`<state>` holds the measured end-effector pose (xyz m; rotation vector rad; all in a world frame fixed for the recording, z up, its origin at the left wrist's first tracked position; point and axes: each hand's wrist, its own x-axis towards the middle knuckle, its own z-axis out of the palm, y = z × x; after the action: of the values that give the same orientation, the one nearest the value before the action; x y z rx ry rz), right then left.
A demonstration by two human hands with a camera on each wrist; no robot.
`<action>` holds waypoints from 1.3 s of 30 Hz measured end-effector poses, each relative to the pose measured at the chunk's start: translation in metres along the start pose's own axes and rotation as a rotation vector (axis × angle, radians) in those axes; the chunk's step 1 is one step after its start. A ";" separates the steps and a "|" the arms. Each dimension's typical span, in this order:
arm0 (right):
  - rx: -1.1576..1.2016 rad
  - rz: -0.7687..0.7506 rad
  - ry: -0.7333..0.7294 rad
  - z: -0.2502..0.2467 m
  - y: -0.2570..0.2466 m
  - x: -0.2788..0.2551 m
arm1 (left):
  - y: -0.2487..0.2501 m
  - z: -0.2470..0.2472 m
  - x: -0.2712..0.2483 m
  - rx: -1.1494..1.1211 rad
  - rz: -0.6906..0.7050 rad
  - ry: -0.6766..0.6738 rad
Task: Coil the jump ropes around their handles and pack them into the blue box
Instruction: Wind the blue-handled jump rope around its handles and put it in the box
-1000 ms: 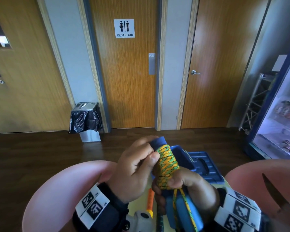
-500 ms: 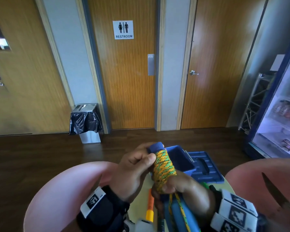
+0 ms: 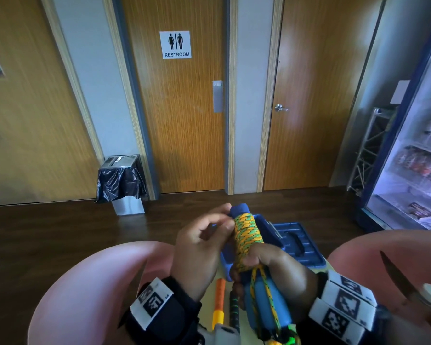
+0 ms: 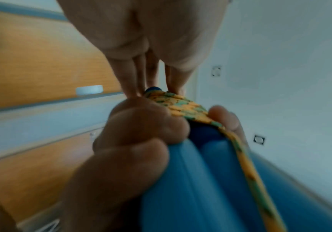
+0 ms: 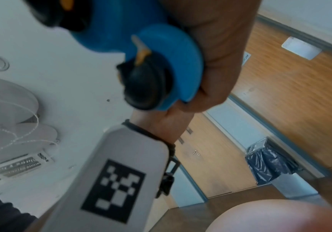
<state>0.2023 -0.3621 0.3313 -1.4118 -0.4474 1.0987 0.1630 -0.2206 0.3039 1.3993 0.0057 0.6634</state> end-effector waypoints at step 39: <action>0.287 -0.037 0.191 -0.248 0.010 -0.092 | -0.076 0.259 0.033 0.529 0.339 -0.147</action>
<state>0.3566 -0.5760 0.3087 -1.2343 -0.1698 0.9454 0.3219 -0.4416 0.2995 1.9836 -0.1884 0.8765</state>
